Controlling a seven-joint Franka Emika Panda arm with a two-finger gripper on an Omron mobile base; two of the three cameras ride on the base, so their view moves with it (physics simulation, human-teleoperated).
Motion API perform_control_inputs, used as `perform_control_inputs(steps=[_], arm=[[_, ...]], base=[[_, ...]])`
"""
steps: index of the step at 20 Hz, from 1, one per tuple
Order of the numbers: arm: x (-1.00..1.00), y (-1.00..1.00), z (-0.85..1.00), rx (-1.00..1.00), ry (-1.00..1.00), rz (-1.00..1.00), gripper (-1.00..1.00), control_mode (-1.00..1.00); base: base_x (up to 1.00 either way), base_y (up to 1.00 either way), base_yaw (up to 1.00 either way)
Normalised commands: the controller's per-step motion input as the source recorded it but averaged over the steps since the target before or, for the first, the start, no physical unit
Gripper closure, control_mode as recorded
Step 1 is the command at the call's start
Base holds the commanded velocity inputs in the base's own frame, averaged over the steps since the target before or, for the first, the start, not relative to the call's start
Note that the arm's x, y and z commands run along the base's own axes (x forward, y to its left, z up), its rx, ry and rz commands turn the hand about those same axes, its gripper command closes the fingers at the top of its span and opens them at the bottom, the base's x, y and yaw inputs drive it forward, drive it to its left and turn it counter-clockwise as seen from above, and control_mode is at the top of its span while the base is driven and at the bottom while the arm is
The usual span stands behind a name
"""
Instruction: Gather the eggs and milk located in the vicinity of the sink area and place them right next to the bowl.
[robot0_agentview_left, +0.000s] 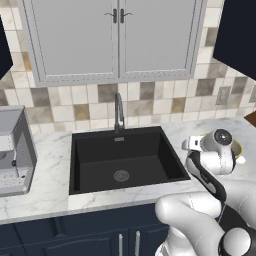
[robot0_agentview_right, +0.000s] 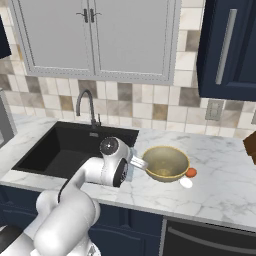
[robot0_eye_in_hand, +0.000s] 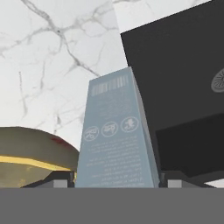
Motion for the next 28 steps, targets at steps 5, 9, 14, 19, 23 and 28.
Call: perform_control_inputs(steps=[5,9,14,19,23,28], arm=[[0.00,0.00,0.00,-0.07,-0.04,0.00,1.00,-1.00],[0.00,0.00,0.00,-0.07,-0.01,0.00,1.00,-1.00],[0.01,-0.03,-0.02,-0.03,0.00,0.00,1.00,-1.00],[0.11,-0.11,-0.09,0.00,0.00,0.00,1.00,-1.00],[0.13,-0.09,-0.15,0.00,0.00,0.00,1.00,-1.00],[0.08,-0.03,-0.16,0.00,0.00,0.00,1.00,-1.00]], base=[[0.00,0.00,0.00],[0.00,0.00,0.00],[0.00,0.00,0.00],[0.00,0.00,0.00],[0.00,0.00,0.00],[0.00,0.00,0.00]])
